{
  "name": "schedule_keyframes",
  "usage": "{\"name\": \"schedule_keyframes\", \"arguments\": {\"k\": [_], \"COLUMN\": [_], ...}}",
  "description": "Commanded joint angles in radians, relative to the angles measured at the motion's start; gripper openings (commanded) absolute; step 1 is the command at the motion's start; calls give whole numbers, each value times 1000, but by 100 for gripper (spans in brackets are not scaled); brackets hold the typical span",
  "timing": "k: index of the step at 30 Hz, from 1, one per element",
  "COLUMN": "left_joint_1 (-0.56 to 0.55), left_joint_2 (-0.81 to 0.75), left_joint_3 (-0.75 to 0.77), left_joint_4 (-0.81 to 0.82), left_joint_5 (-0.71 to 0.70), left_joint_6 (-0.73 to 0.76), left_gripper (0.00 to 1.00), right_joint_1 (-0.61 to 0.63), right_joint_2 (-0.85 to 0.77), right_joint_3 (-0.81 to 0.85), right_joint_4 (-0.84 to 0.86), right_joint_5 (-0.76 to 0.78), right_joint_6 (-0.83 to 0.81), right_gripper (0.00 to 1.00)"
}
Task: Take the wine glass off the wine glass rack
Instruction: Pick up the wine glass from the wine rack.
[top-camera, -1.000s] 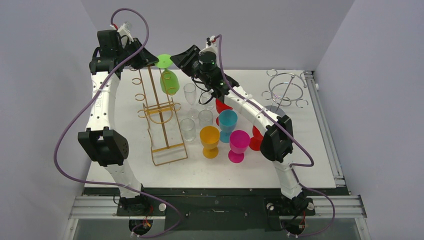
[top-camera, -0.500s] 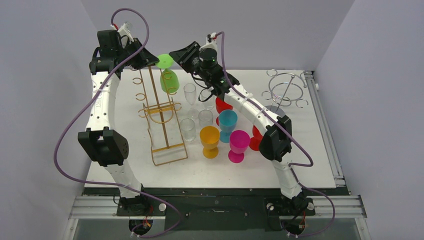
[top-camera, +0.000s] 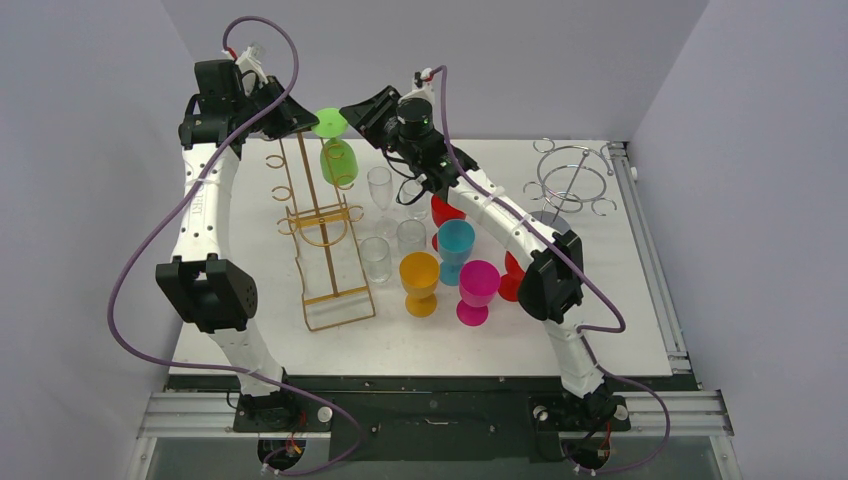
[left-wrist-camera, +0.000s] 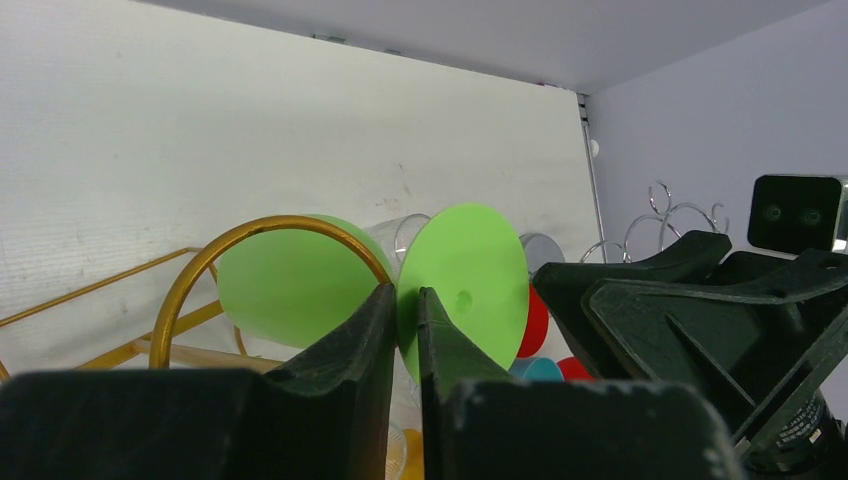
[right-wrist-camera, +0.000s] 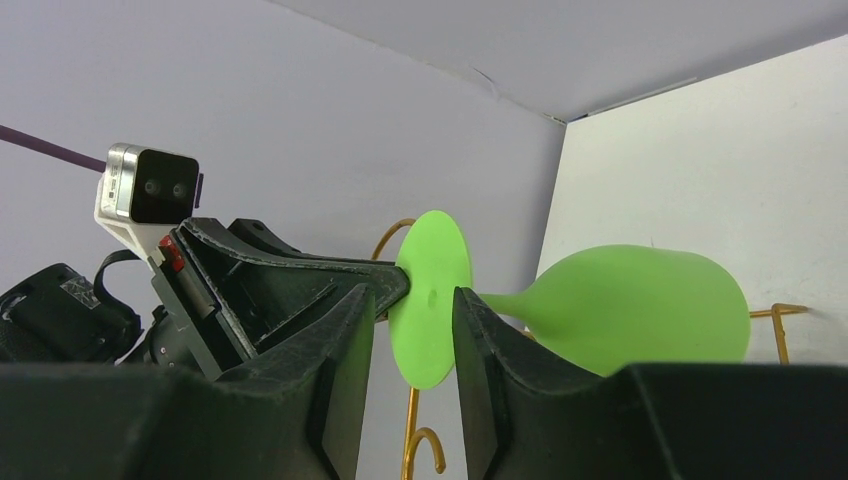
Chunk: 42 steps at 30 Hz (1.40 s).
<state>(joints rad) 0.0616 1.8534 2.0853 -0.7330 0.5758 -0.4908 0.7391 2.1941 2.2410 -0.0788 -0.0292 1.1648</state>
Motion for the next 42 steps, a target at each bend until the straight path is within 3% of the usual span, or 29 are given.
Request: {"name": "schedule_keyframes", "arguments": {"k": [1, 19, 30, 37, 42], "left_joint_1": [-5, -3, -3, -3, -2], "left_joint_2": [1, 4, 4, 0, -3], "left_joint_3": [-21, -22, -23, -24, -19], "left_joint_4": [-99, -100, -99, -98, -101], "left_joint_5": [-8, -7, -7, -7, -9], "left_joint_6": [31, 31, 31, 31, 31], "left_gripper": [7, 7, 7, 7, 10], "right_joint_1": [-6, -7, -6, -7, -9], "right_joint_2": [-17, -19, 25, 22, 18], "right_joint_3": [-7, -33, 3, 2, -1], "right_joint_4": [17, 38, 69, 103, 115], "right_joint_5": [18, 3, -69, -76, -79], "right_joint_6": [-5, 8, 57, 80, 114], "right_gripper": [32, 32, 22, 4, 0]}}
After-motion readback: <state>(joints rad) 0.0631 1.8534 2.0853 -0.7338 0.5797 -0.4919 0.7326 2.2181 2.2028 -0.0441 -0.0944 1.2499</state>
